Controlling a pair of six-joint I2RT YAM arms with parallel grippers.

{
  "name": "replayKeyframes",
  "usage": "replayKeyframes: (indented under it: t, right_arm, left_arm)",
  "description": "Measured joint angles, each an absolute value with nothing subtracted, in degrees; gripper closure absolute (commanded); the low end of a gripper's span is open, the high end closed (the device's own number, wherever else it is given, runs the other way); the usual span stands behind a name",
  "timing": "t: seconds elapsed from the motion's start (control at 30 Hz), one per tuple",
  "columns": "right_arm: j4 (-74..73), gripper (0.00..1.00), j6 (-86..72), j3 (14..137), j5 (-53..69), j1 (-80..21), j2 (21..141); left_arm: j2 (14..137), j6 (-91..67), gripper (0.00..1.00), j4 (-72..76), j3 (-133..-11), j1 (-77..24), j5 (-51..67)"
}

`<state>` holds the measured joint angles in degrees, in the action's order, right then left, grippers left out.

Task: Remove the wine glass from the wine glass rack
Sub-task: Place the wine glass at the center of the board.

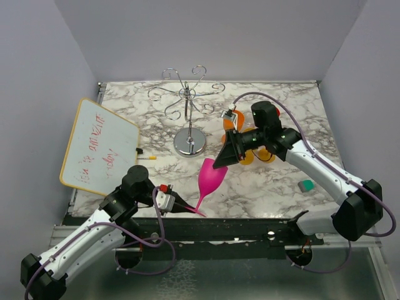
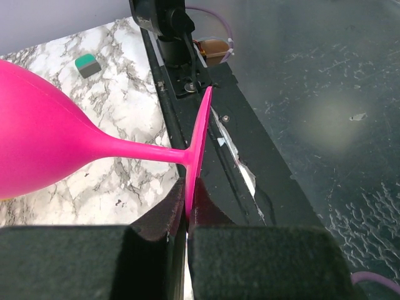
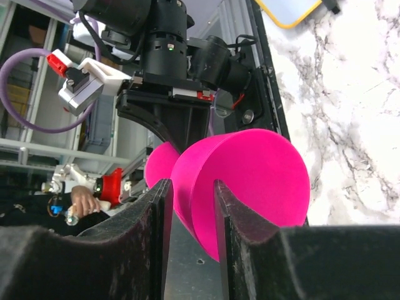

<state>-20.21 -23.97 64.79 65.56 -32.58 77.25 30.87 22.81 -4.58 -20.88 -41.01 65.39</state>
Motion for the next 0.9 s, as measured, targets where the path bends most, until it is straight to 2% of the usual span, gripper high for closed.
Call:
replayKeyframes:
  t: [0.1,0.3,0.37,0.5,0.6,0.63,0.73,0.9]
  right_arm:
    - [-18.37,0.69,-25.06,63.46,67.29,-32.56,76.86]
    - [-12.47,0.67,-29.67,61.56,71.92,-32.56,76.27]
    - [-11.0,0.73,-30.81,60.95,72.88,-32.56,76.14]
    - [-9.89,0.97,-31.51,59.96,73.82,-32.58,76.07]
    - [-9.91,1.0,-32.21,59.57,74.89,-32.6,76.05]
    - [-9.89,1.0,-32.18,59.57,75.07,-32.6,76.05]
    - [-10.28,0.99,-31.79,59.61,74.81,-32.6,75.66]
    - [-14.39,1.0,-27.86,61.36,70.76,-32.95,74.43]
  left_arm:
    - [30.61,22.98,1.0,-4.82,-20.88,-41.01,65.39]
    - [30.57,23.2,1.0,-4.97,-20.88,-41.01,65.34]
    - [30.57,23.24,1.0,-4.99,-20.88,-41.01,65.32]
    - [30.41,23.33,1.0,-5.04,-20.88,-41.01,65.3]
    - [30.33,23.55,1.0,-5.76,-20.86,-41.01,65.1]
    - [30.33,23.64,0.97,-5.87,-20.86,-41.01,65.01]
    - [30.33,23.79,0.69,-5.89,-20.86,-41.08,64.77]
    - [29.87,23.07,0.38,-5.76,-20.86,-41.01,62.48]
